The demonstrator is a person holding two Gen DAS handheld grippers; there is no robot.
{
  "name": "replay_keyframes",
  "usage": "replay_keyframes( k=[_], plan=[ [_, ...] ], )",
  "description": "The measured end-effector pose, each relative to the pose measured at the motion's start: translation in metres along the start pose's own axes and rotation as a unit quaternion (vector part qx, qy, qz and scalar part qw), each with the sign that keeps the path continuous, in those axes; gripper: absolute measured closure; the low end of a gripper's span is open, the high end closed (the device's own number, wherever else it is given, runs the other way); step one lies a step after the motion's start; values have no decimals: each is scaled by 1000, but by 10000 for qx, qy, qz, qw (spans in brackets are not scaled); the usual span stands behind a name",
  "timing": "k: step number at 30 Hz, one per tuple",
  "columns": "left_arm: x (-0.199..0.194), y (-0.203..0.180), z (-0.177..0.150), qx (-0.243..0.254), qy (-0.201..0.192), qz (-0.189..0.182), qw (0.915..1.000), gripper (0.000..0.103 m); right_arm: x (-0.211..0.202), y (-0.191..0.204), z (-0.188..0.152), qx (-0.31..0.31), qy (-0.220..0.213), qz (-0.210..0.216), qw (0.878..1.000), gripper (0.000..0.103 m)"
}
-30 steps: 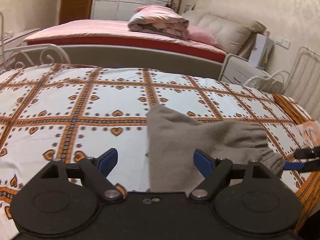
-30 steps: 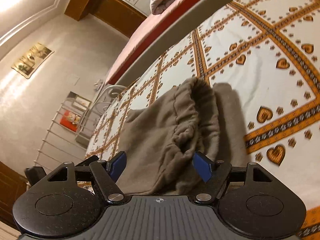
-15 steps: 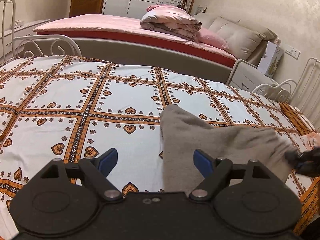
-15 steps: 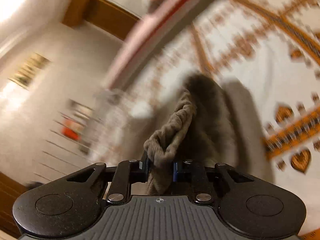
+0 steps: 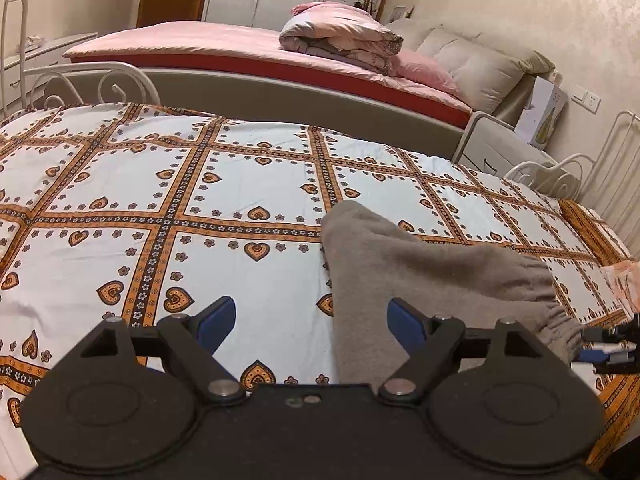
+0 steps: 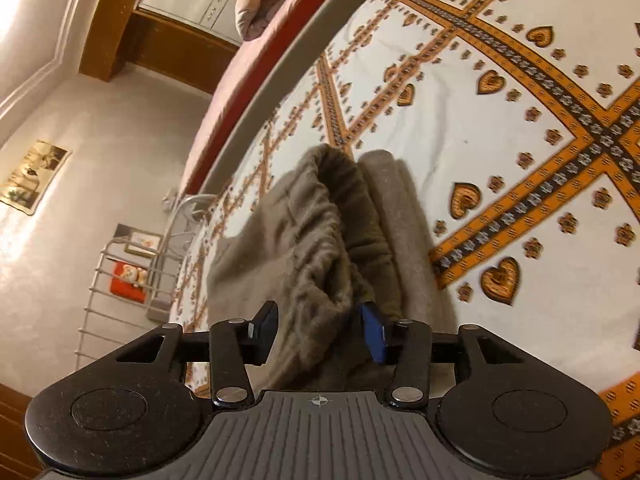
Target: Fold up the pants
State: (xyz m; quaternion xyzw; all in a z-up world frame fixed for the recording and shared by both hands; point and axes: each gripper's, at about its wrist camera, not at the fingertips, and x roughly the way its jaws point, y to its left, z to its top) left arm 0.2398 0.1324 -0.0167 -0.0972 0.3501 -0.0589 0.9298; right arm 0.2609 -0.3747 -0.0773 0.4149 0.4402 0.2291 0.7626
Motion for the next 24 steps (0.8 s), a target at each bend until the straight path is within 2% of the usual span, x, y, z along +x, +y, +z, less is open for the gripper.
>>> replay_keyframes(
  k=[4,7,9,11,13,21,22,23,24],
  plan=[
    [1,2,-1,-39,16,10,10000,27,-1,-4,-3,135,45,-277,9995,55],
    [3,2,-1,-4,66,15,10000,27,2,-9,0,290,112,-130,9994,51],
    [5,3,-2,-17,104,29,9999,27,9,-9,2,260,148,-146,9994,46],
    [6,4,-2,-34,125,39,9999,27,19,-11,8,304,191,-99,9993,34],
    [7,4,-2,-22,146,34,9999,27,26,-9,13,305,219,-16,9993,30],
    [8,7,-4,8,236,85,9997,27,55,0,30,-17,295,-98,9995,29],
    [8,7,-4,26,249,94,9996,27,60,0,32,-46,370,-69,9993,25],
    [8,7,-5,47,258,107,9996,27,64,-1,34,-90,446,-8,9990,15],
    [9,7,-5,64,273,122,9995,27,67,-1,36,-131,549,114,9983,12]
  ],
)
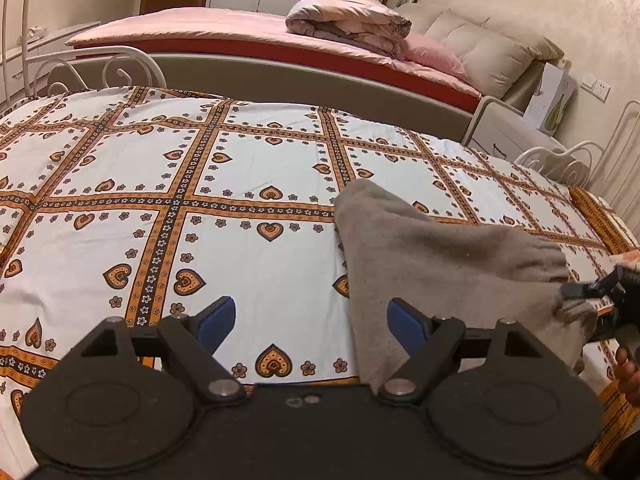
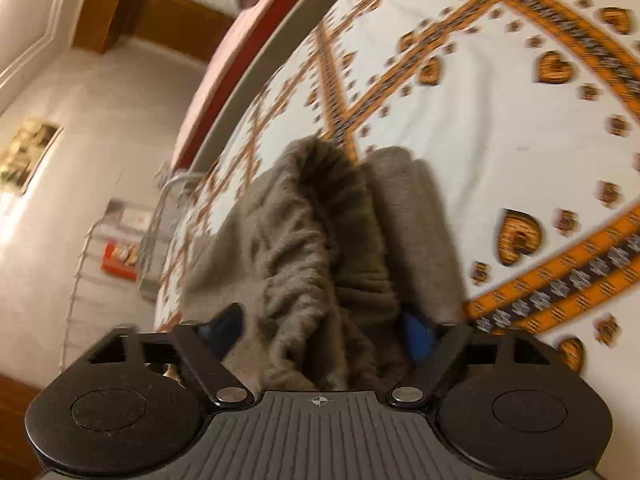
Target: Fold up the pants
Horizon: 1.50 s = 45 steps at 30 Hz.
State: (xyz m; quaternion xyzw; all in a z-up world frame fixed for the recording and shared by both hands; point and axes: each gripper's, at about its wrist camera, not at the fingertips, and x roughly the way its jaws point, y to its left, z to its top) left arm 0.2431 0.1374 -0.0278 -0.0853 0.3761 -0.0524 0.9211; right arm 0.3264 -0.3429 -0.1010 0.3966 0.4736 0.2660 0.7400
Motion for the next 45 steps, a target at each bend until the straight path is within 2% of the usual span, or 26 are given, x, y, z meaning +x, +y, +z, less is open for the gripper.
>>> replay_keyframes(
  k=[1,3,5,8,12,14,16,17,18,19,21,23,26,27,28,29,31,36,38,41,43,45],
  plan=[
    [0,0,0,6,16,10,10000,27,1,0,1,2,41,84,10000,8],
    [2,1,0,9,40,40,10000,27,4,7,2,-305,138,-10,9994,10],
    [3,2,0,-20,64,75,10000,27,5,21,-2,-804,148,-339,9961,57],
    [7,0,1,-49,84,77,9999,27,3,30,-9,-880,70,-125,9960,65],
    [9,-8,2,25,56,32,10000,27,-22,47,-8,-943,-491,491,9931,67],
    [11,-10,2,45,48,9,10000,27,-29,49,-4,-900,-782,494,9916,67],
    [12,-12,2,61,62,0,10000,27,-28,34,2,-600,-938,258,9934,67],
    [12,-12,2,68,68,4,10000,27,-24,25,4,-449,-886,41,9950,67],
    [12,-12,2,65,74,3,10000,27,-14,10,6,-175,-626,-271,9975,67],
    [12,-11,3,55,79,1,10000,27,-6,-1,5,13,-397,-409,9984,67],
    [12,-10,3,45,89,-7,10000,27,-5,-7,5,159,-418,-248,9987,67],
    [13,-9,3,38,113,-9,9999,27,-8,2,4,-90,-467,-306,9984,66],
    [15,-9,2,43,142,-32,9999,27,-15,14,1,-342,-677,-41,9971,66],
    [15,-10,2,63,156,-47,9998,27,-15,17,1,-501,-702,-133,9962,66],
    [16,-11,2,82,172,-49,9998,27,-9,14,3,-539,-637,-448,9955,66],
    [16,-12,1,105,184,-43,9998,27,-2,8,6,-407,-576,-548,9960,66],
    [16,-15,0,172,199,-48,9996,27,-2,-2,7,-87,-591,-324,9977,66],
    [17,-16,-1,275,216,-36,9994,27,-10,16,6,-450,-526,-400,9968,61],
    [19,-16,-1,263,235,-45,9994,27,-10,16,4,-532,-459,-481,9964,55],
    [22,-21,0,305,246,-87,9992,27,-10,13,6,-560,-360,-487,9966,55],
    [25,-26,0,359,249,-101,9990,27,-7,12,6,-673,-293,-673,9950,56],
    [27,-30,1,371,216,-104,9990,27,-12,12,6,-600,-341,-600,9958,56]
  ],
)
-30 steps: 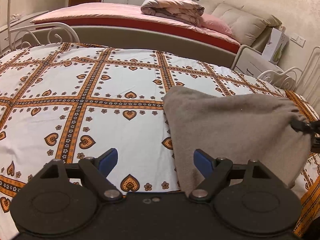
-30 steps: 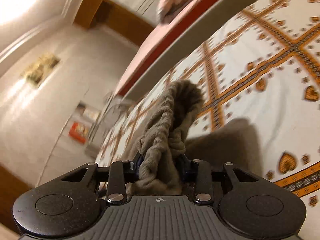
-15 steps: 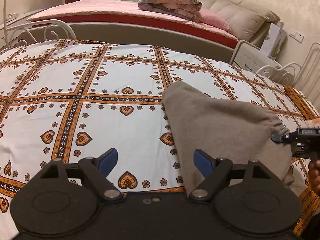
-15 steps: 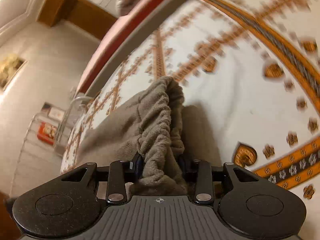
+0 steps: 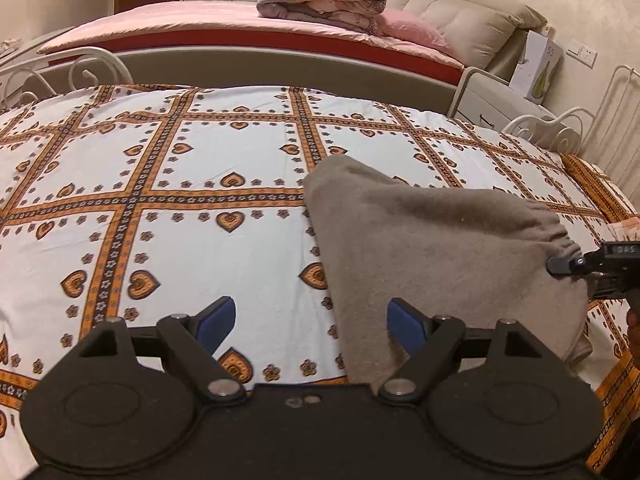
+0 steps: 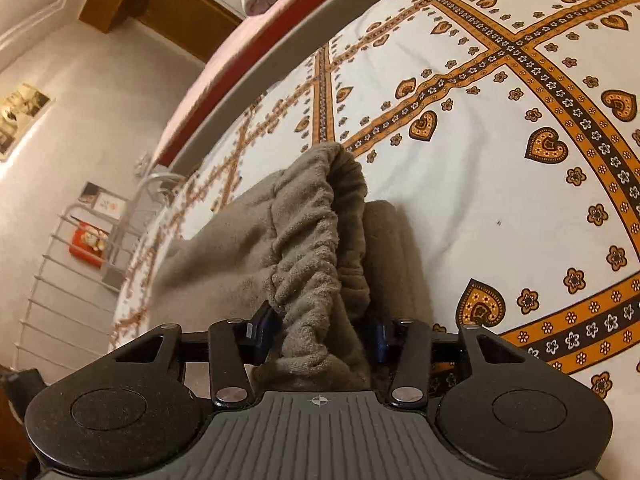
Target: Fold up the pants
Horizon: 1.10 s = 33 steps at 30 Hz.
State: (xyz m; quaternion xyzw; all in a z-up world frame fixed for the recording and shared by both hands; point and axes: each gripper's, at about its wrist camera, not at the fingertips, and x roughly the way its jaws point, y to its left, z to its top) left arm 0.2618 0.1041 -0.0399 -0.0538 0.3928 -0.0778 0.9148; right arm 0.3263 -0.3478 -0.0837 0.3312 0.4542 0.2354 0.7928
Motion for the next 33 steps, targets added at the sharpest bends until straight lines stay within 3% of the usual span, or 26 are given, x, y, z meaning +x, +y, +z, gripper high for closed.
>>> replay_keyframes(
  k=[8,10,13,15,18,22,24,30,33],
  plan=[
    [13,-10,8,-103,-137,121,9998,27,-44,30,6,-895,-756,-287,9927,33],
    [21,-14,8,-100,-46,157,9998,27,-36,41,1,-1261,-682,-427,9887,30],
    [33,-19,6,-75,116,213,9997,25,-5,44,-8,-1658,-172,-1234,9783,28],
    [39,-22,5,-44,181,253,9995,24,3,37,-9,-1559,-19,-1416,9776,14],
    [40,-26,8,-7,59,276,9996,25,0,36,-4,-1512,-36,-1291,9800,12],
    [37,-24,23,-238,-453,324,9982,27,-17,49,9,-1626,-774,-920,9793,12],
    [41,-20,31,-396,-566,296,9972,27,-14,53,16,-1671,-920,-909,9774,12],
    [69,-19,44,-319,-521,242,9978,25,20,66,29,-2017,-748,-1272,9683,12],
    [90,-15,43,-259,-241,283,9990,23,48,56,36,-2206,-300,-1783,9585,12]
  ],
)
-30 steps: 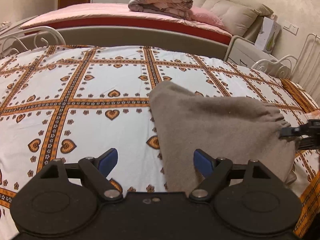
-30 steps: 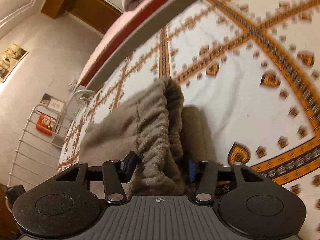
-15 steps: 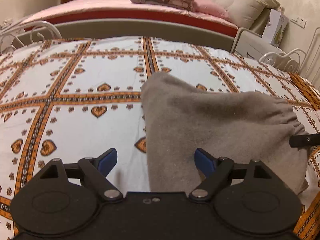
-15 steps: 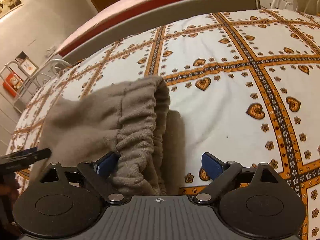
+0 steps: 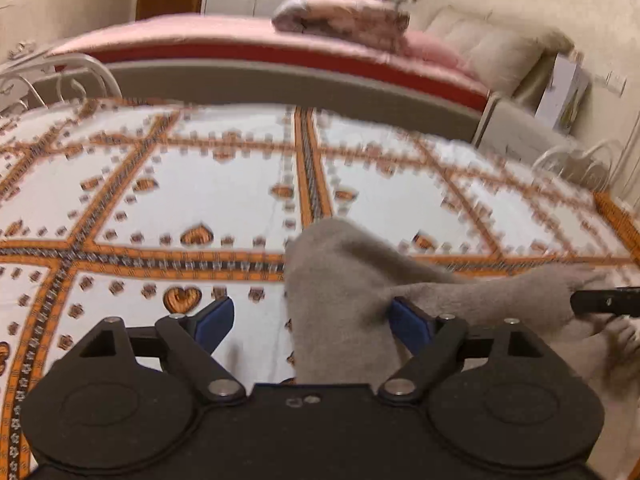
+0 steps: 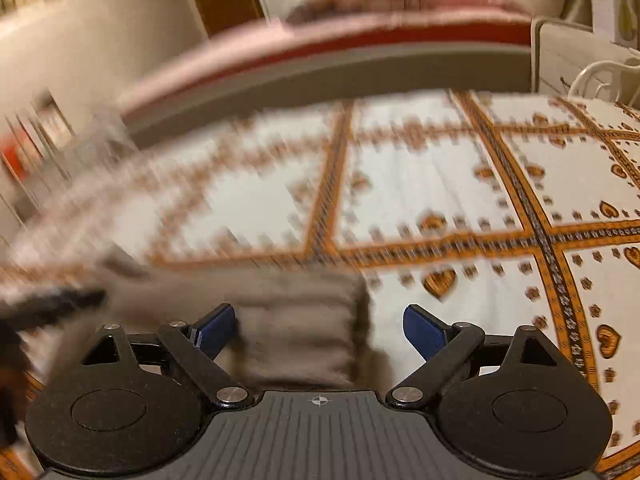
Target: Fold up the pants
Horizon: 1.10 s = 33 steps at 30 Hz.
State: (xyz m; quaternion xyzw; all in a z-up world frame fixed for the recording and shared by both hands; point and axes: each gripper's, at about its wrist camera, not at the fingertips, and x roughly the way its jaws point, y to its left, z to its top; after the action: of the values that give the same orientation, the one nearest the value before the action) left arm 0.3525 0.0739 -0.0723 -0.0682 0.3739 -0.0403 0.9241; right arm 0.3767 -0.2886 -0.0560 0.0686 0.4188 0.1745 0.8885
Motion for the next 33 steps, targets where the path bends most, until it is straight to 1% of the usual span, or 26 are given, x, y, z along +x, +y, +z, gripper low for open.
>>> replay_keyframes(
  k=[1,3,7,11,14,16,20,22,23,24,25,26,27,29,31,32,33],
  plan=[
    [6,2,-2,-21,79,-33,10000,23,10,-3,-2,14,135,-32,9999,12],
    [12,6,-3,-92,116,-108,9998,20,21,-15,-4,297,275,125,9991,12],
    [11,6,-2,-113,120,-128,9998,19,21,-27,-7,528,308,304,9977,10],
    [0,7,-6,-39,232,-159,9996,19,11,-30,-13,613,420,367,9966,9],
    [-12,11,-12,-136,328,-252,9991,19,1,-32,-20,843,523,470,9940,9],
    [-20,12,-17,-124,378,-238,9989,19,-9,-32,-26,960,532,595,9922,9],
    [-41,5,-27,171,448,-160,9987,19,-32,-29,-43,1011,454,927,9895,9],
    [-55,-1,-31,278,449,-56,9986,23,-45,-29,-56,1054,374,966,9890,9],
    [-64,-4,-33,306,424,-63,9986,24,-51,-27,-60,1040,364,1024,9886,9],
    [-71,-6,-36,354,424,-39,9985,24,-54,-23,-65,861,476,895,9911,9],
    [-76,-8,-39,390,450,64,9982,24,-56,-18,-70,643,527,705,9940,9],
    [-79,-8,-41,387,476,111,9981,24,-56,-16,-75,527,595,630,9948,9],
    [-82,-8,-44,358,530,121,9979,24,-59,-16,-79,569,642,691,9939,9],
    [-88,-5,-50,250,644,93,9976,25,-73,-19,-85,772,333,829,9930,9],
    [-99,-5,-54,252,533,-3,9983,25,-91,-18,-87,835,42,1002,9914,9],
    [-98,-6,-57,359,617,59,9974,24,-93,-16,-90,793,72,1080,9910,9],
    [-96,-7,-60,455,741,125,9961,22,-90,-13,-92,689,228,988,9925,9]
  ],
)
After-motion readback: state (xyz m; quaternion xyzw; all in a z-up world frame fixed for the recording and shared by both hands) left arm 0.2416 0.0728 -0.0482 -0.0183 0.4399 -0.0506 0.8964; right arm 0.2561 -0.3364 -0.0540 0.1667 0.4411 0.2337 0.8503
